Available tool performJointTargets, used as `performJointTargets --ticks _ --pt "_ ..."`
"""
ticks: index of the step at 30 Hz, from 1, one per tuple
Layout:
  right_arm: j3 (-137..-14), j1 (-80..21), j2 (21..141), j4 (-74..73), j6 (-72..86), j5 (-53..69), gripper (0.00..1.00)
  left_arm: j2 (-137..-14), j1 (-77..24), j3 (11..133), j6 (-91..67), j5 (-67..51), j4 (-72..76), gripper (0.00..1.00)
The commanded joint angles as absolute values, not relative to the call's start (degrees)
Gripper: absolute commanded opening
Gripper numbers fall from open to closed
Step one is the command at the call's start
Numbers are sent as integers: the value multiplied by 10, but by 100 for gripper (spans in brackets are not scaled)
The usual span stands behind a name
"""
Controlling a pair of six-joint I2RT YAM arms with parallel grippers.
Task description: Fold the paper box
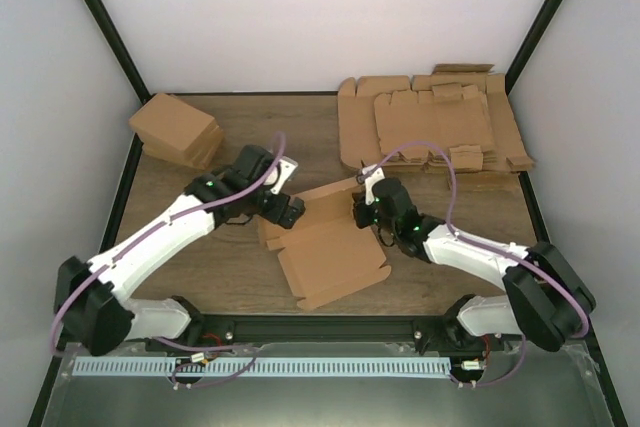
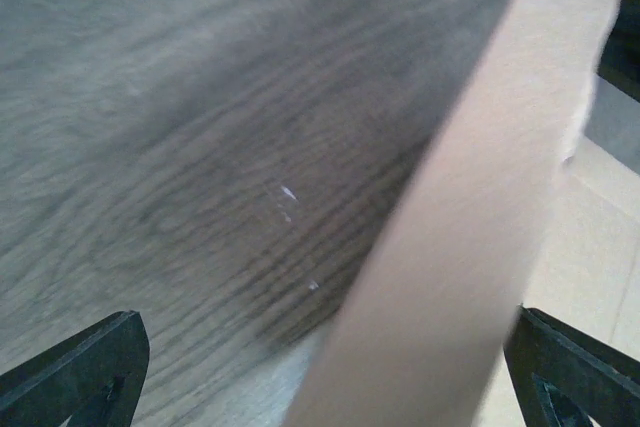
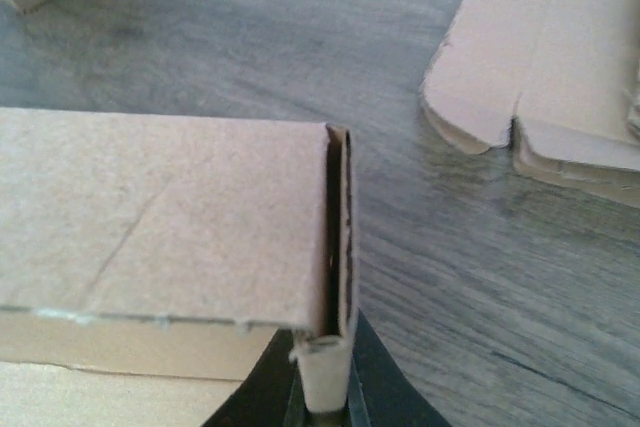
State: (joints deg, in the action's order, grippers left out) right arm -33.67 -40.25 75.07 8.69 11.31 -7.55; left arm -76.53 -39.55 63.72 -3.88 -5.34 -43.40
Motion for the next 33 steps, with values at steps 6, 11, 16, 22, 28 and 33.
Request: performJointTargets --ticks 6,11,16,22,28,33 --pt "-361 -329 722 63 161 36 1 -627 -323 547 -100 -118 -316 100" --pt "-375 -313 724 53 170 62 1 -623 -305 523 -112 -138 -305 92" --pt "-381 -288 739 49 187 95 1 -608 -302 512 -112 -141 -310 88" --pt "-391 -285 762 49 194 98 1 -579 -303 504 -112 -127 -321 78" --pt "-397 -285 783 52 195 96 1 -593 -303 504 -112 -125 -328 40" --pt "-399 -285 801 55 188 86 1 -601 -304 509 -119 -120 -336 15"
